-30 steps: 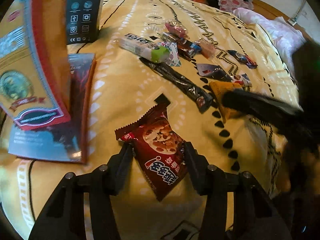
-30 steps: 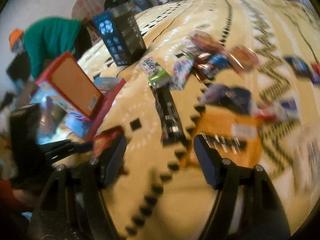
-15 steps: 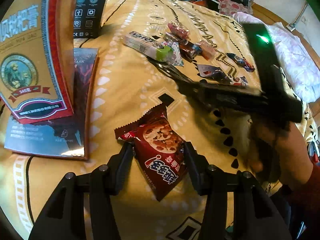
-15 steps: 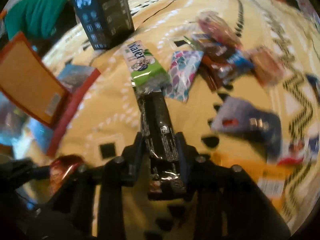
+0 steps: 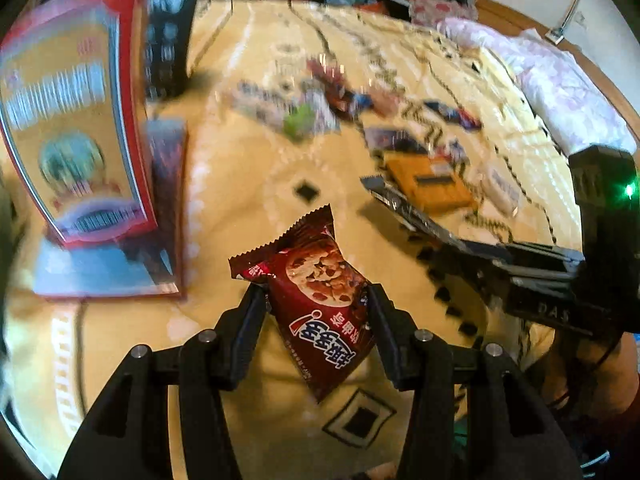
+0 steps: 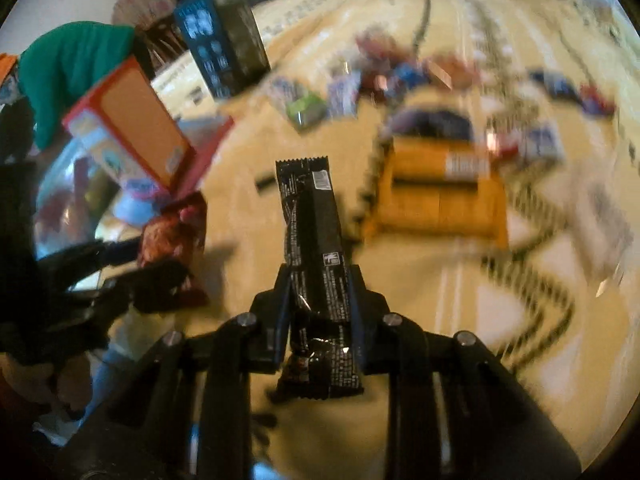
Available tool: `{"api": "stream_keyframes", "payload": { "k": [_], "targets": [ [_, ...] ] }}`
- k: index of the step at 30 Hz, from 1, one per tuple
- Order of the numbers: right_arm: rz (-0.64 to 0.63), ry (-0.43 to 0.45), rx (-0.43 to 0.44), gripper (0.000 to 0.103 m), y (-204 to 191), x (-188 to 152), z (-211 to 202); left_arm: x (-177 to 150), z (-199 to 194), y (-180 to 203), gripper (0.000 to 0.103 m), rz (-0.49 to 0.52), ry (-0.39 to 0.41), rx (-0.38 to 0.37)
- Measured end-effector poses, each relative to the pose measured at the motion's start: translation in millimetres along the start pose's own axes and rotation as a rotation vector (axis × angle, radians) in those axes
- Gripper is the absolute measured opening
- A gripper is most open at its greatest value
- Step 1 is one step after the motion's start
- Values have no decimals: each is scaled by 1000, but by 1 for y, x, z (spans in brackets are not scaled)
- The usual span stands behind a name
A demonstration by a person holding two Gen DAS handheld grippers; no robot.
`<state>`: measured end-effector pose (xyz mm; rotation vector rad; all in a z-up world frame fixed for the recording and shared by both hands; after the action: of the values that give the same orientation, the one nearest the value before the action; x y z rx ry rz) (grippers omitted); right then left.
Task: Organize snacks
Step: 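Grasp a long black snack bar with the right tool, then carry red cookie packet in left tool while right tool carries black bar to bowl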
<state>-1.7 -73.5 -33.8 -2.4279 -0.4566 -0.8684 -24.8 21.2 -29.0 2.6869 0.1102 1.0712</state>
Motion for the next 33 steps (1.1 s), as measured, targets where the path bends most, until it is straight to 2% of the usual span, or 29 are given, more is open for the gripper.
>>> {"api": "stream_keyframes", "payload": {
  "k": [2, 3, 7, 10, 12, 13, 15, 18, 24, 29, 33],
  "targets": [
    [-20, -41, -18, 32, 2, -14, 3, -11, 7, -6, 53, -31, -28, -4],
    [-23, -52, -12, 37, 2, -19, 3, -13, 8, -7, 53, -43, -23, -8],
    [-50, -45, -21, 46, 5, -13, 4, -12, 5, -8, 56, -79, 15, 8],
    [-68, -72, -19, 47, 10, -12, 12, -11, 6, -12, 67, -106, 31, 42],
    [-104, -72, -32, 46, 9, -13, 18, -11, 9, -13, 67, -122, 33, 61],
    [-115, -68, -37, 42, 9, -13, 19, -11, 11, -13, 67, -122, 32, 72],
    [-123, -44, -32, 27, 5, -12, 18, -11, 13, -10, 55, -90, 25, 98],
    [-96, -1, -21, 26, 4, -8, 9, -7, 10, -3, 52, -50, 35, 100],
    [-46, 81, -8, 26, 1, 8, -17, 14, -11, 4, 51, -43, 93, 67],
    [-51, 165, -9, 26, -6, 40, -44, 54, -50, 16, 50, 0, 209, 44],
    [-55, 234, 6, 26, -16, 72, -66, 88, -87, 18, 50, 34, 303, 65]
  ]
}}
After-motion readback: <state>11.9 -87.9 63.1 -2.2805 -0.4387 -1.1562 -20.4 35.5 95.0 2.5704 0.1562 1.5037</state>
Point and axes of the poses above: each gripper's, at about its wrist camera, not at the fingertips, and z roughly the way its jaws point, y to its right, x to its top, the point moved 9 cm from there along z, roughly the way its jaws point, and after that the axes turned 14 degrees about y, right-handed, at the moved point
